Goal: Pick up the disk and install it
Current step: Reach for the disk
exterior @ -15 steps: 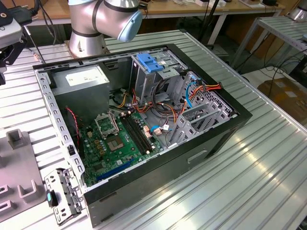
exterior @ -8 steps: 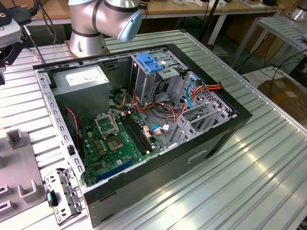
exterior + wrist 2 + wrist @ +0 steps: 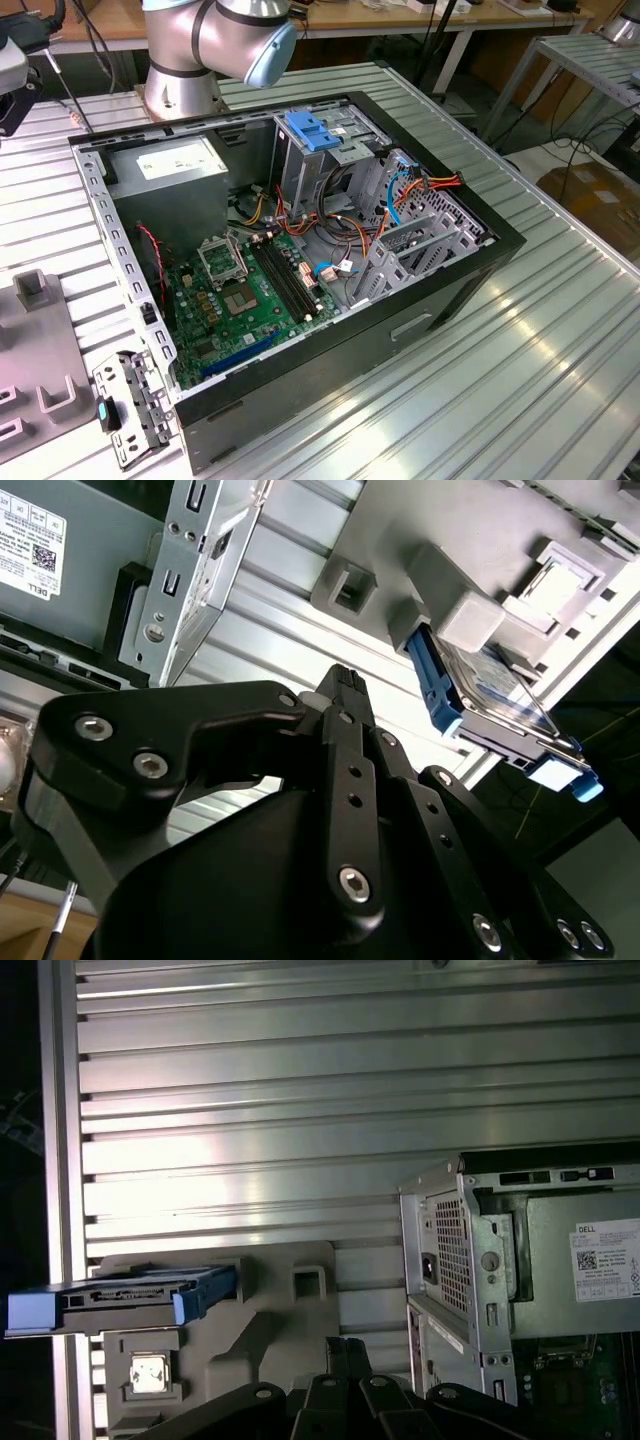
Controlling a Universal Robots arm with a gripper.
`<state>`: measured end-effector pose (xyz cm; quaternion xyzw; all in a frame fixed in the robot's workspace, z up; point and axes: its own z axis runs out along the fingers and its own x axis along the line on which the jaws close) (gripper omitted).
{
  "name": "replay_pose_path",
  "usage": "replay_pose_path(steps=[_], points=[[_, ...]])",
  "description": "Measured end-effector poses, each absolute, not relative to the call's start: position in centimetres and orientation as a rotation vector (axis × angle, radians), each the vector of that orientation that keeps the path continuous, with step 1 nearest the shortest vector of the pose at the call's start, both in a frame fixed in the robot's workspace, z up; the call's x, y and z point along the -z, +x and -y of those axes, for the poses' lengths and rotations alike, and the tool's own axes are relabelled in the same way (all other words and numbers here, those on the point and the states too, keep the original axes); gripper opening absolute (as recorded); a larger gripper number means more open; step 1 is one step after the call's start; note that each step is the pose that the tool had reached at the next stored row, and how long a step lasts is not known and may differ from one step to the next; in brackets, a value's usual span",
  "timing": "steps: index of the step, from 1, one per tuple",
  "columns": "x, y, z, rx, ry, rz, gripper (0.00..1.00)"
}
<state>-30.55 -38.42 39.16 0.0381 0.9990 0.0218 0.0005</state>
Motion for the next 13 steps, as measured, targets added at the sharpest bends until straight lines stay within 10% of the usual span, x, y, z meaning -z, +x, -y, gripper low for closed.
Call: replay_pose_path(steps=[13], points=[[-39.16, -31.22, 38.27, -0.069, 0.120, -3.138, 0.11]])
